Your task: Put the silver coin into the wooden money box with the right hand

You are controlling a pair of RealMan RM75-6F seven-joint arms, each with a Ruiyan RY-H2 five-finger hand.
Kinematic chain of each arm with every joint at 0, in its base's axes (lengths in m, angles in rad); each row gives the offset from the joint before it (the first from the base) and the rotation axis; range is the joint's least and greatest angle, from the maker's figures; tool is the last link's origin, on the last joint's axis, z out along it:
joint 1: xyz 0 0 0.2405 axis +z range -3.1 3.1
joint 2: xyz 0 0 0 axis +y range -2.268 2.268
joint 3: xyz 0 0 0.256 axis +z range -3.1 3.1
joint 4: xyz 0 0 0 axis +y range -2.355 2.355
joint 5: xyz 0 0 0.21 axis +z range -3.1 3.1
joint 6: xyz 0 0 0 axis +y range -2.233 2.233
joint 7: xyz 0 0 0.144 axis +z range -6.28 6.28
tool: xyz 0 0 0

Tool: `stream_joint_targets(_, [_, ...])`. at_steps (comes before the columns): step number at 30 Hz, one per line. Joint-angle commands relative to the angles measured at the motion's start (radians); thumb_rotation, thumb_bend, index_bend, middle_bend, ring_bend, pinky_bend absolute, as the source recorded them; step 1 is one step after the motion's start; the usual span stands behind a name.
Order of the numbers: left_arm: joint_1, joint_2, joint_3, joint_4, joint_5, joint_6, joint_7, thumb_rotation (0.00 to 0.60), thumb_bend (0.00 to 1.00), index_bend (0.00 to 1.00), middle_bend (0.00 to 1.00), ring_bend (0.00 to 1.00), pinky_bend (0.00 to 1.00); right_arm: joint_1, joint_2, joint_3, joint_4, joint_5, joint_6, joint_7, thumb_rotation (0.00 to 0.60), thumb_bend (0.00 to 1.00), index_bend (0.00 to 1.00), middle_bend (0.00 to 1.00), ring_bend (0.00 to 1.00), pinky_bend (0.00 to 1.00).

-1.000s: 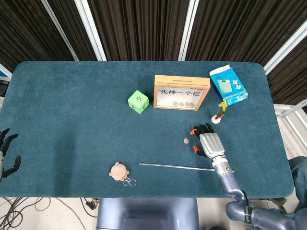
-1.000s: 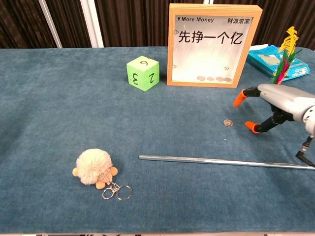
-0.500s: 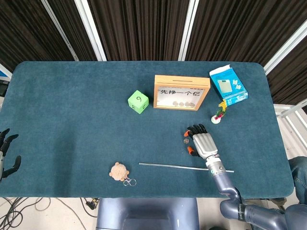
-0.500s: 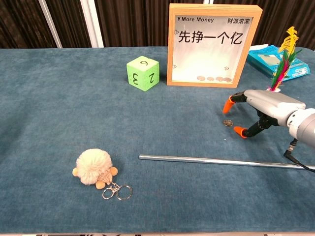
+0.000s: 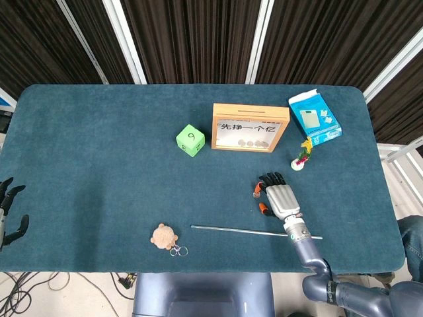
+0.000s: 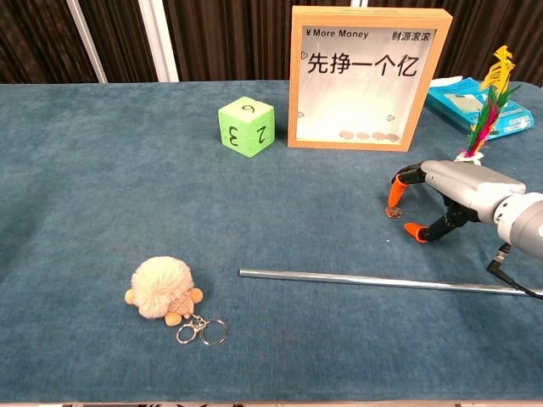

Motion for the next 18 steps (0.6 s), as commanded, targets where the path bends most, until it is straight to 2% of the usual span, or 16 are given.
stream_joint_targets(1, [0.000, 0.000, 0.000, 0.000, 0.000, 0.000, 0.000, 0.600, 0.44, 0.18, 0.01, 0.00, 0.11, 0.002, -0.003, 0.000, 0.003, -0.001, -0.001, 0.001, 0.600, 0.45, 0.39, 0.17, 0.08, 0.85])
stream_joint_targets(18, [-0.001, 0.003, 0.001, -0.002, -0.005, -0.005, 0.003, 0.600, 0.44, 0.18, 0.01, 0.00, 0.11, 0.015, -0.019, 0.001, 0.025, 0.015, -0.020, -0.003, 0.600, 0.45, 0.41, 0.17, 0.08, 0.92])
